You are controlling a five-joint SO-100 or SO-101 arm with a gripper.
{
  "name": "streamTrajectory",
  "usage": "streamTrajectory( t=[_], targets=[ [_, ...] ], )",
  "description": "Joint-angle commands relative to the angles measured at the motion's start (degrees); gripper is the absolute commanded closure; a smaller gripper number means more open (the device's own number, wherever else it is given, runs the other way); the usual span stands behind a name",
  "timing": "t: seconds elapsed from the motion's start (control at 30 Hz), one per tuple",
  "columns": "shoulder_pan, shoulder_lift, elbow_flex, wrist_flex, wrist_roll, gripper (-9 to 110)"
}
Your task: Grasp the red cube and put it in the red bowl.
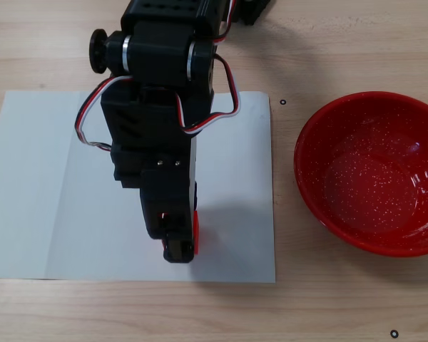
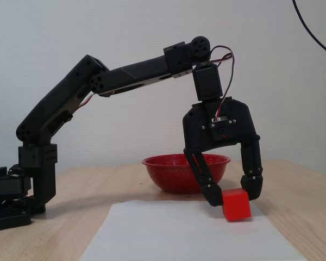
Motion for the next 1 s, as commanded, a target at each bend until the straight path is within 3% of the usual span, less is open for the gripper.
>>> streamTrajectory(
  t=[0.0, 0.5, 0.97],
  targets=[
    [0.4, 14.0, -5.6, 1.6, -1.1, 101],
    [1.8, 30.5, 4.3, 7.1, -1.1, 101],
    [12.7, 47.0, 23.7, -0.6, -2.0, 101]
  ],
)
